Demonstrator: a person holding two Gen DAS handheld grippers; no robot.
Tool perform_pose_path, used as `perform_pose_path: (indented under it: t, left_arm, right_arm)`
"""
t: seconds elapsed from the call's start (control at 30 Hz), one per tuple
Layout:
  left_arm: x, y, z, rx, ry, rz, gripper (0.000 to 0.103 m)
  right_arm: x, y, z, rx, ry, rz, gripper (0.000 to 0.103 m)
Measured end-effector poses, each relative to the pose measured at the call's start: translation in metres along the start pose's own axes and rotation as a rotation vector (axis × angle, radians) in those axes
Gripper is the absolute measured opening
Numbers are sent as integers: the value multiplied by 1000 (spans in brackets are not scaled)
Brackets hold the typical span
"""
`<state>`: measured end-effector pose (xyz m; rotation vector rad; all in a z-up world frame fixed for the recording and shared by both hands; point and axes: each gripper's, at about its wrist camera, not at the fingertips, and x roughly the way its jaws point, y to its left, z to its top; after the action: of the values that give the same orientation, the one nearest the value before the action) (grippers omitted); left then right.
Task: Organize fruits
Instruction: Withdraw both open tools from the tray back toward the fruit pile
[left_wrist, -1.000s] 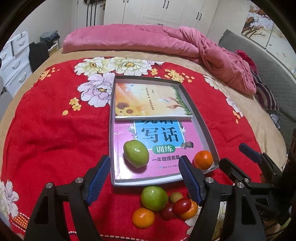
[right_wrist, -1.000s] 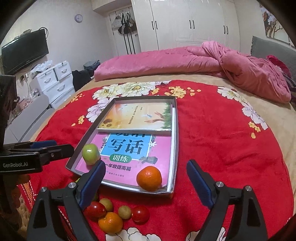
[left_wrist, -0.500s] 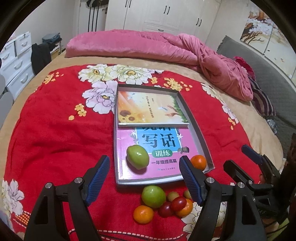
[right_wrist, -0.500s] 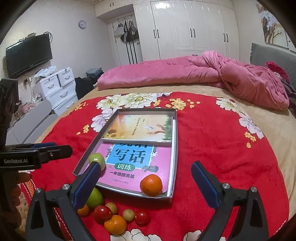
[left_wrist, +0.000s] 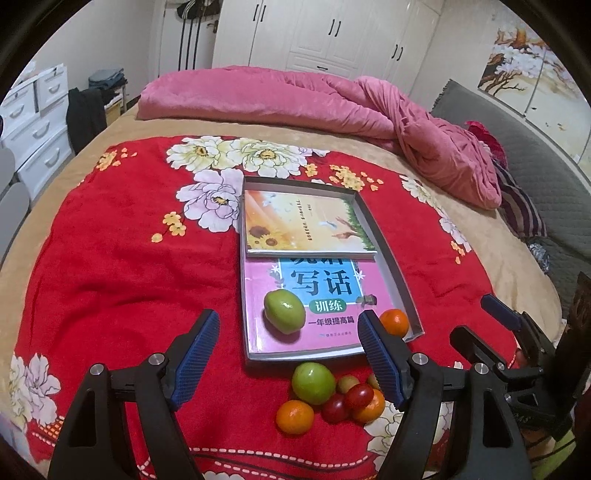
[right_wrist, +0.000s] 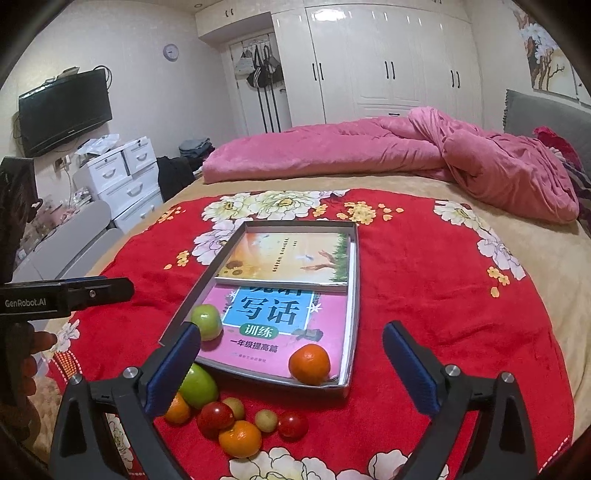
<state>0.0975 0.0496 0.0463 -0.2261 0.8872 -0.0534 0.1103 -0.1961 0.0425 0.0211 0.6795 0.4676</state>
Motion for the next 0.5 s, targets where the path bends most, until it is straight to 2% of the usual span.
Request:
perform_pose_path:
  t: [0.5]
  left_arm:
    - [0,3,-17,26,44,5,78]
  right_arm:
    - [2,24,-18,-80,60,65,100]
